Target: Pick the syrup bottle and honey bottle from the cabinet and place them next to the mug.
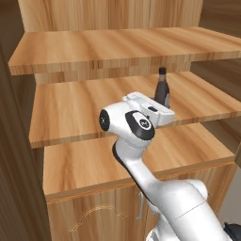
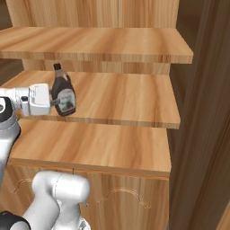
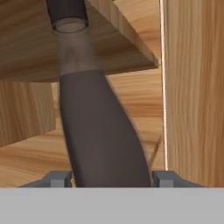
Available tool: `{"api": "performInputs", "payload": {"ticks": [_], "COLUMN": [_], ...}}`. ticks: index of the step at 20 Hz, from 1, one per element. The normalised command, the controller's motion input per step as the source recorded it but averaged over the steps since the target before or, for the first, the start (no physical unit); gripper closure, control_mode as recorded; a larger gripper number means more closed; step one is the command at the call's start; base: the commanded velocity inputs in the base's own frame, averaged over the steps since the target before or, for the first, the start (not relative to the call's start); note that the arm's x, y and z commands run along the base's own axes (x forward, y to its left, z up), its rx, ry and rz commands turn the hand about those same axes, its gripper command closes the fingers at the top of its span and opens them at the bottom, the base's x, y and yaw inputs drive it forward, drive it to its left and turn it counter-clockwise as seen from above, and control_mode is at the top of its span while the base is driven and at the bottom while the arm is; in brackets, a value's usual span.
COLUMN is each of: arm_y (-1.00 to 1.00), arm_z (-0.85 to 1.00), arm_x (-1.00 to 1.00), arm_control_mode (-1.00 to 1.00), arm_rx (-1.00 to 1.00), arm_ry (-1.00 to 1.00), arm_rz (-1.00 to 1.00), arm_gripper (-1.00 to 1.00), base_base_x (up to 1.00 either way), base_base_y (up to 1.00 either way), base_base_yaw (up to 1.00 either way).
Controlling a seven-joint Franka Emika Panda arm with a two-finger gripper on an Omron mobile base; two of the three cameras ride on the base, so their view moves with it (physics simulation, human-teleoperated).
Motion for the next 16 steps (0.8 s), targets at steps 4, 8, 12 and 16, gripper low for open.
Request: {"api": "performInputs", "payload": {"ticks": [4, 8, 12, 16], "arm_y": [0.00, 0.00, 0.00, -0.01], "arm_z": [0.80, 0.84, 0.66, 0.30], "arm_x": [-0.76, -0.76, -0.55, -0.08], "arm_control_mode": [-1.00, -1.00, -1.00, -1.00], "arm_rx": [0.00, 0.00, 0.00, 0.01], "arm_ry": [0.00, 0.00, 0.00, 0.00], "arm_rz": [0.00, 0.00, 0.00, 0.00], "arm_gripper": [1.00, 1.00, 1.00, 1.00], "base_base_x": [0.00, 0.00, 0.00, 0.00], "base_base_y": [0.00, 0.00, 0.00, 0.00], "base_base_yaw": [0.00, 0.00, 0.00, 0.00]}}
